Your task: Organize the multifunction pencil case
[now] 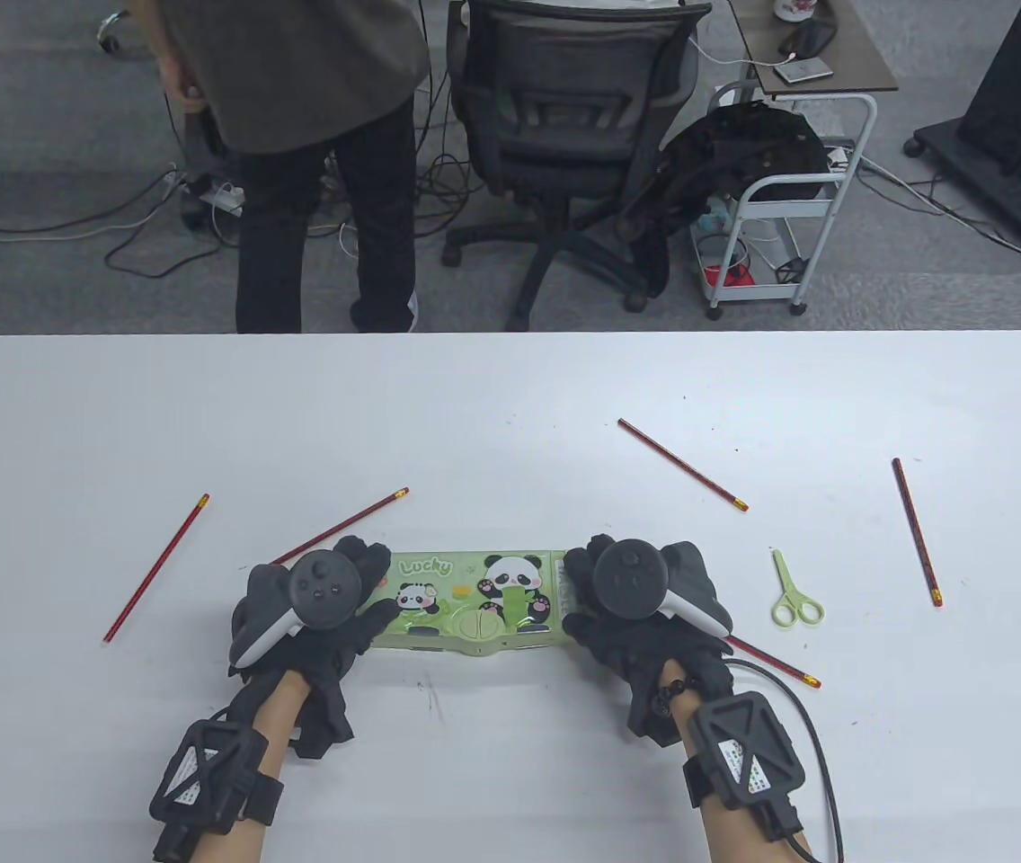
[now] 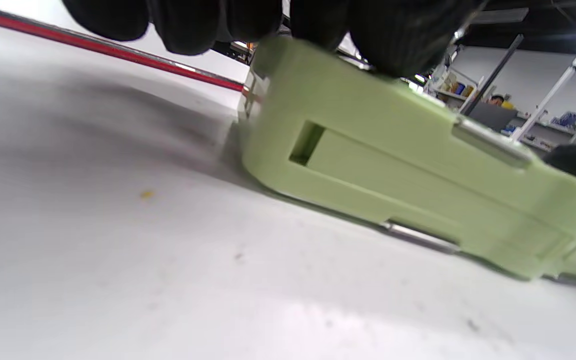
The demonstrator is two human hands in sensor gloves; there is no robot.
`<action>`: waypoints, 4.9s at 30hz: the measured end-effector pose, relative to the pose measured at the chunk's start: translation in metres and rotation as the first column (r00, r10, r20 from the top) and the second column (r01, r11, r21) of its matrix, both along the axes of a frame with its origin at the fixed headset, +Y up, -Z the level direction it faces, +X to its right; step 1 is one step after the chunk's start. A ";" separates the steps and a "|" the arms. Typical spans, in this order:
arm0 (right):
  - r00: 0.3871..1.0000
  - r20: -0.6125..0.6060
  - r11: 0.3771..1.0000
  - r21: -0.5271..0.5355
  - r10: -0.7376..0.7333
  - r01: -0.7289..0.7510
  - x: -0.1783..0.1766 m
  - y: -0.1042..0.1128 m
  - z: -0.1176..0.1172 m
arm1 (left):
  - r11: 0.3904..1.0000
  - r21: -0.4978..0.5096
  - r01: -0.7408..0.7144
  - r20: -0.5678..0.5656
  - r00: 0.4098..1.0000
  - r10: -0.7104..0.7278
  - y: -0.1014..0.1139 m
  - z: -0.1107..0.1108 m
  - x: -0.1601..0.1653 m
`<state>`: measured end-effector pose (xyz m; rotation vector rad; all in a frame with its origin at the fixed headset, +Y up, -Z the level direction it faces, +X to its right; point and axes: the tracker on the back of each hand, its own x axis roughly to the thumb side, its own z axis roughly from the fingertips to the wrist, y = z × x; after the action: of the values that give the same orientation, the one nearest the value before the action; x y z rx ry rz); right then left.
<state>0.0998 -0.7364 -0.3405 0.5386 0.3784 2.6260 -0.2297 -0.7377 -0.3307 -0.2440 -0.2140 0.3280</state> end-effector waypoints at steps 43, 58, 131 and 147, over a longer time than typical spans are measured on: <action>0.952 0.180 0.947 -0.250 0.249 -0.201 -0.078 0.015 -0.009 | 0.999 -0.025 -0.037 0.035 0.999 0.038 -0.007 -0.003 -0.007; 0.932 0.204 0.939 -0.233 0.300 -0.252 -0.085 0.014 -0.008 | 0.999 -0.033 -0.027 0.029 0.999 0.028 -0.006 -0.004 -0.007; 0.862 0.122 0.855 0.117 0.492 -0.505 0.071 0.028 -0.034 | 0.999 -0.045 -0.009 0.032 0.999 0.011 -0.005 -0.005 -0.006; 0.932 0.071 0.903 0.228 0.356 -0.363 0.009 0.056 0.051 | 0.999 -0.045 -0.012 0.035 0.999 0.013 -0.005 -0.004 -0.005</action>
<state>0.1088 -0.6802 -0.2895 0.5514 0.1647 3.0595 -0.2350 -0.7429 -0.3351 -0.2930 -0.2429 0.3415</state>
